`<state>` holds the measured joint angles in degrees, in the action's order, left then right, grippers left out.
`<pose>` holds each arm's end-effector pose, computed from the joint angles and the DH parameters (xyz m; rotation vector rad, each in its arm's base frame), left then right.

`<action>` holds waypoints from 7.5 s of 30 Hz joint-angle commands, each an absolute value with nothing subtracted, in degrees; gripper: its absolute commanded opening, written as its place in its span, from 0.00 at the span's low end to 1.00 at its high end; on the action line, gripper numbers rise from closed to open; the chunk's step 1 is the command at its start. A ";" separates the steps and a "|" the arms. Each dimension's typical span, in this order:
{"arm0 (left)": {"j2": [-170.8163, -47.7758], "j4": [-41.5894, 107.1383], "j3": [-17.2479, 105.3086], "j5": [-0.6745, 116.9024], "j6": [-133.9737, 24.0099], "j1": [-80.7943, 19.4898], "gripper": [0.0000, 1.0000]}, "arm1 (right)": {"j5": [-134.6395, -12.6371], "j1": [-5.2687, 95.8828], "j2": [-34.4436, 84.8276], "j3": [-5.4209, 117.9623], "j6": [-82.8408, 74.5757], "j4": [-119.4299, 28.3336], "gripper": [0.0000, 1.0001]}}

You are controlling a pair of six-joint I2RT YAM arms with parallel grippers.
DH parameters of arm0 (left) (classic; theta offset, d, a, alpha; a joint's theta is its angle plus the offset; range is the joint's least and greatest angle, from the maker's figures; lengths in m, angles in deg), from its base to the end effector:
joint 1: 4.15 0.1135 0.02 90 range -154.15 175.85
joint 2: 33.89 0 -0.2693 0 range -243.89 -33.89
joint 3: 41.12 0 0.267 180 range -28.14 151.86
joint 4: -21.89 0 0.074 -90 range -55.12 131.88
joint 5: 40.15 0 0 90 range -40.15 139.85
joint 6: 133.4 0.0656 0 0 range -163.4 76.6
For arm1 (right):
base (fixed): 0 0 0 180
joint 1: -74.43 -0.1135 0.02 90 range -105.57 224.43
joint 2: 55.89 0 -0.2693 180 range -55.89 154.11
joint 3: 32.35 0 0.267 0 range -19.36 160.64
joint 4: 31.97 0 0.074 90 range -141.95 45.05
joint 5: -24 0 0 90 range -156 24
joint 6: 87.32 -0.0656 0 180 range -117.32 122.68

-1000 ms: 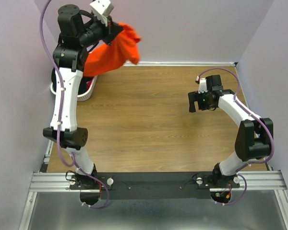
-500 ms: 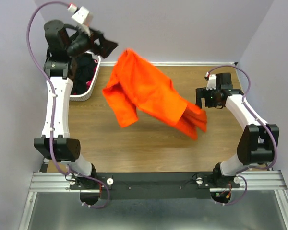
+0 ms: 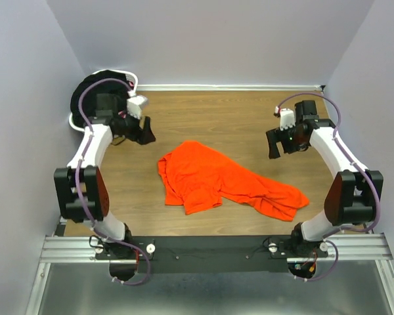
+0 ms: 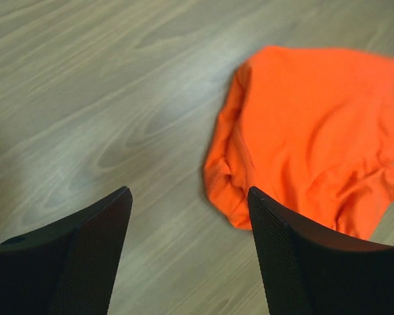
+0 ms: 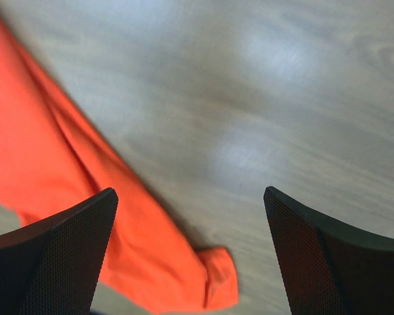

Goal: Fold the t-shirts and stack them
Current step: Move the tshirt to the center of the board, then flatten the tshirt out

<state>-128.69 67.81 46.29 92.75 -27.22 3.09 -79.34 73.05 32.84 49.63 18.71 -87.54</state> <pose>0.3828 0.0036 0.2496 0.4739 2.2503 -0.7238 0.3427 0.0234 0.2293 -0.4722 2.5840 0.2221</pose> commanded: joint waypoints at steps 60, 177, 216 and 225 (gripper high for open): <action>-130.74 72.06 41.65 67.96 -4.29 -26.04 0.48 | -72.67 87.44 43.34 49.02 58.22 -104.46 0.57; -100.25 62.66 73.46 50.56 -28.19 -10.39 0.00 | -93.33 99.83 32.00 97.17 48.92 -103.49 0.01; -97.25 57.55 84.54 40.27 -24.33 -10.39 0.00 | -87.08 99.83 27.16 106.76 36.78 -85.03 0.01; -109.99 60.81 87.43 45.98 -23.98 -10.39 0.00 | -89.21 97.64 39.90 110.00 36.78 -87.67 0.01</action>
